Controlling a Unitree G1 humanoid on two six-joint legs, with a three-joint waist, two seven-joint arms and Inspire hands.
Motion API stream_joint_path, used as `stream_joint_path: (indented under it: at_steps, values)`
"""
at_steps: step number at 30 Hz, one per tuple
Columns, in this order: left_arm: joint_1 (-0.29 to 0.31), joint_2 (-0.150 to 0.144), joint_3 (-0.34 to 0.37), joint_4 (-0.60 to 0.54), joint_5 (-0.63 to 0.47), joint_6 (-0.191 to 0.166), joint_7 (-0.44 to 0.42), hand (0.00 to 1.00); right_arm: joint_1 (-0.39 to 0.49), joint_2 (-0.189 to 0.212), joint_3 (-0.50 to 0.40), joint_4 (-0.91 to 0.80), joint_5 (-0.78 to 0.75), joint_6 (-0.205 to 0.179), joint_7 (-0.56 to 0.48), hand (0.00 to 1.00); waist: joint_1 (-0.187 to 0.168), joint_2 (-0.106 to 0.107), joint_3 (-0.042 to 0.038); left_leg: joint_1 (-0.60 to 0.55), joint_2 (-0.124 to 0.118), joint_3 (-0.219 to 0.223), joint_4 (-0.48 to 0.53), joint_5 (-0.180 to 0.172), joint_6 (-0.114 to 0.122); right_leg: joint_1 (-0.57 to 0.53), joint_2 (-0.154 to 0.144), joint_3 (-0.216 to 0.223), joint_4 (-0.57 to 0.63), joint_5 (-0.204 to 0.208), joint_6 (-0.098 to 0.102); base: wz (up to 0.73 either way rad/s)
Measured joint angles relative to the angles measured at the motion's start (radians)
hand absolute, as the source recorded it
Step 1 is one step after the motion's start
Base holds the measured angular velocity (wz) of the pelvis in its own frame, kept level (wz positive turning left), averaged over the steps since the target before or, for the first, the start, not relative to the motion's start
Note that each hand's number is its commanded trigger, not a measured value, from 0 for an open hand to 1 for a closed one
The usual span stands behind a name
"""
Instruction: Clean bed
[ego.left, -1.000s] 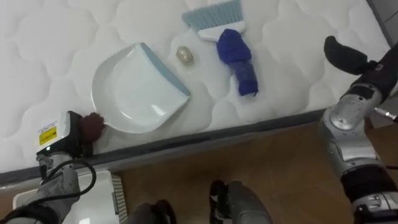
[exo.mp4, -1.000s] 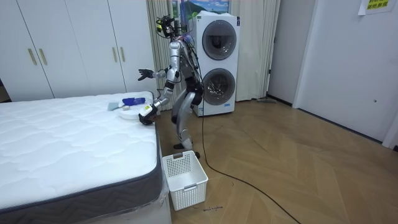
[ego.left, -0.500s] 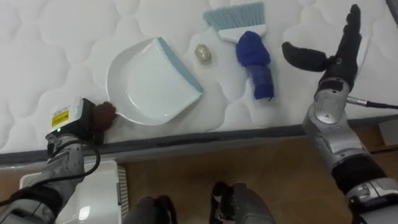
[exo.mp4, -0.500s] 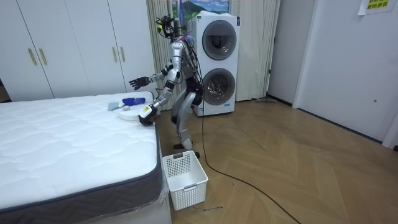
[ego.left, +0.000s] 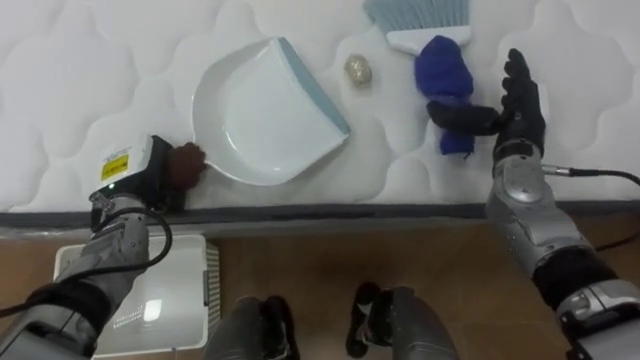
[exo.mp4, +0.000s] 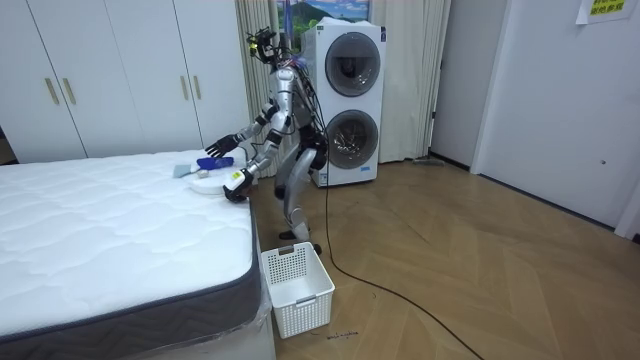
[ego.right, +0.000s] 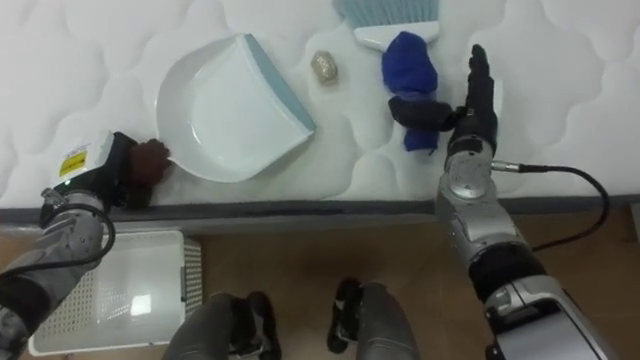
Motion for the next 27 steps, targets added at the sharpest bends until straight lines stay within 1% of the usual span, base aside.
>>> stream_joint_path:
  at_steps: [5,12,17,22,27]
  values:
    - [-0.001,0.000,0.000,-0.006,0.001,-0.001,0.005,1.00,-0.001,-0.003,0.000,0.018,0.001,0.000,0.039,0.00,0.002,0.000,-0.0001,-0.007,0.000,-0.004,0.006,0.000,0.000,-0.002,-0.003,-0.006,0.005,-0.005,-0.001,0.04]
    - [-0.003,0.000,-0.010,-0.029,0.002,-0.004,0.006,1.00,-0.006,-0.003,0.000,0.097,0.000,0.000,0.087,0.00,0.020,0.000,-0.0004,-0.026,-0.003,-0.009,0.009,0.001,0.001,-0.011,-0.008,-0.016,0.002,-0.006,0.001,0.02]
    - [-0.003,-0.004,-0.016,-0.031,0.002,-0.004,0.010,1.00,-0.007,-0.005,0.000,0.108,-0.001,0.000,0.088,0.00,0.019,0.003,-0.0020,-0.029,-0.009,-0.014,0.005,0.001,0.001,-0.014,-0.017,-0.022,0.007,-0.006,0.001,0.06]
    - [-0.014,-0.007,-0.030,-0.031,0.004,-0.003,0.010,1.00,-0.014,-0.016,0.000,0.120,-0.005,0.000,0.089,0.00,0.018,0.003,-0.0021,-0.036,-0.019,-0.016,0.008,0.002,0.004,-0.023,-0.029,-0.022,0.020,-0.008,0.003,0.05]
    - [-0.017,-0.008,-0.029,-0.037,0.022,0.002,0.010,1.00,-0.025,-0.022,0.000,0.133,-0.037,0.006,0.089,0.00,0.020,0.003,-0.0022,-0.045,-0.019,-0.016,0.014,0.005,0.008,-0.028,-0.029,-0.022,0.021,-0.008,0.004,0.00]
